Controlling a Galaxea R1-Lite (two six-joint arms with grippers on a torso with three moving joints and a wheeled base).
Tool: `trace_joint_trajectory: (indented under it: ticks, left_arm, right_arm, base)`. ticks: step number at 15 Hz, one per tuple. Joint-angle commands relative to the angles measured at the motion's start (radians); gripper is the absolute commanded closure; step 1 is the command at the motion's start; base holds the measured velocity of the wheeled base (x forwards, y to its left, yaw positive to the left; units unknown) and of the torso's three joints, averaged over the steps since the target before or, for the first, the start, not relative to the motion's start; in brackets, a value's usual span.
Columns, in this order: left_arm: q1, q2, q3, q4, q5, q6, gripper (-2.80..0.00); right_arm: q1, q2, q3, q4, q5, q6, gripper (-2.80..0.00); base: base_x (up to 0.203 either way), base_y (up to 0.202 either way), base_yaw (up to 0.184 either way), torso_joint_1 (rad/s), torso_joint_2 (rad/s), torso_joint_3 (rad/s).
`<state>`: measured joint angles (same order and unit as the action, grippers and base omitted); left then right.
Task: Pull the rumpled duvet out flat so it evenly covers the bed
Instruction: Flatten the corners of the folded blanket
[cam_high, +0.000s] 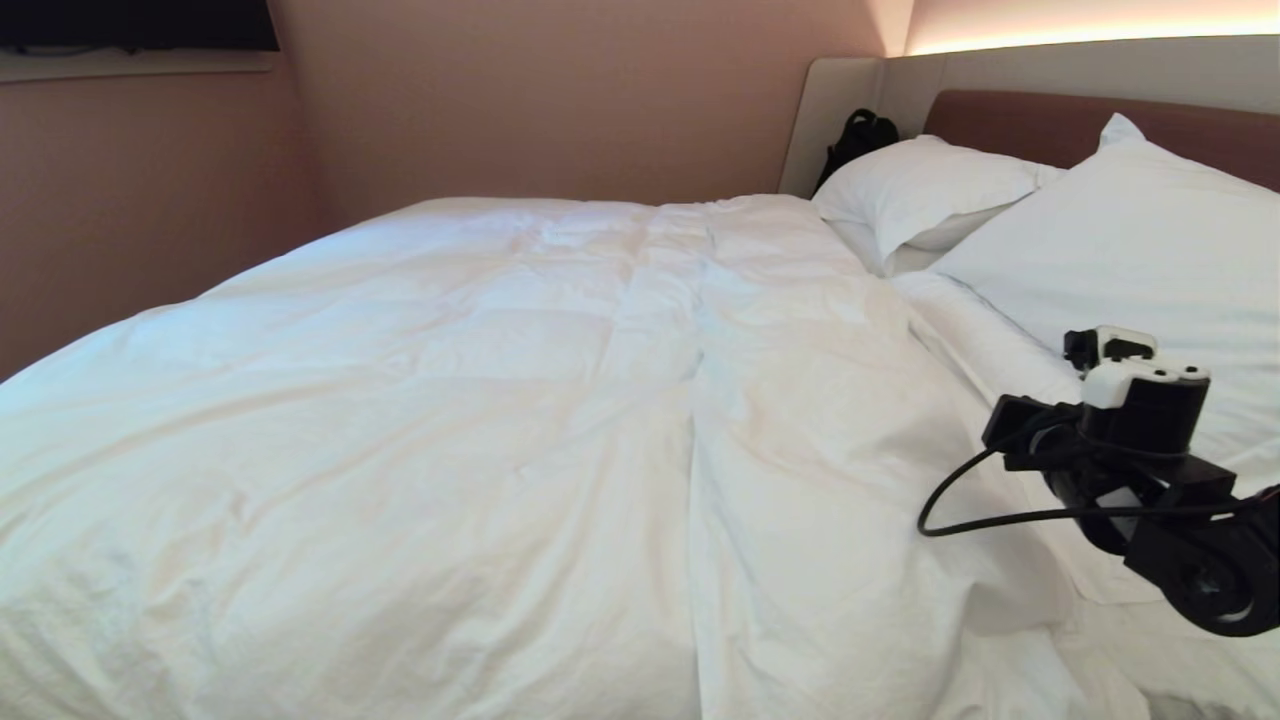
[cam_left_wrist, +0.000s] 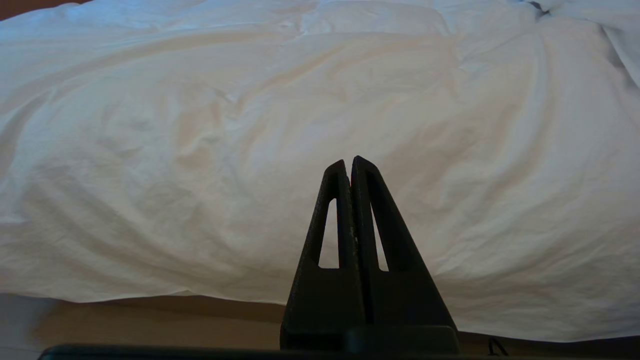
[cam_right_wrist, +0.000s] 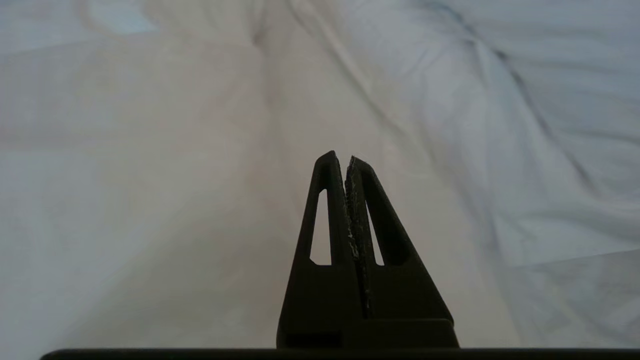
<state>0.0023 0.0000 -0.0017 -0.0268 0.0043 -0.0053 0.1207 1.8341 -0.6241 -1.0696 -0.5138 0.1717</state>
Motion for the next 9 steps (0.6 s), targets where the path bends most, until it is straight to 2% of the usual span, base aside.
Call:
trace_joint_trajectory:
  ticks: [1,4,5,9]
  left_arm:
    - [0.001,0.0,0.0,-0.001,0.0,-0.001,0.0]
    - [0.001,0.0,0.0,-0.001,0.0,-0.001,0.0]
    - [0.001,0.0,0.0,-0.001,0.0,-0.001,0.0]
    - [0.001,0.0,0.0,-0.001,0.0,-0.001,0.0]
  right_arm:
    - [-0.093,-0.013,-0.024,-0.003,0.082,-0.001,0.0]
    - [-0.174,-0.021,-0.056,0.049,0.255,-0.003,0.0]
    - [-0.187,-0.023,-0.064,0.073,0.286,-0.001,0.0]
    - [-0.278,-0.021,-0.136,0.273,0.712,0.042,0.0]
  base:
    - [0.0,0.0,0.0,0.0,0.0,0.0]
    - [0.0,0.0,0.0,0.0,0.0,0.0]
    - [0.0,0.0,0.0,0.0,0.0,0.0]
    - [0.0,0.0,0.0,0.0,0.0,0.0]
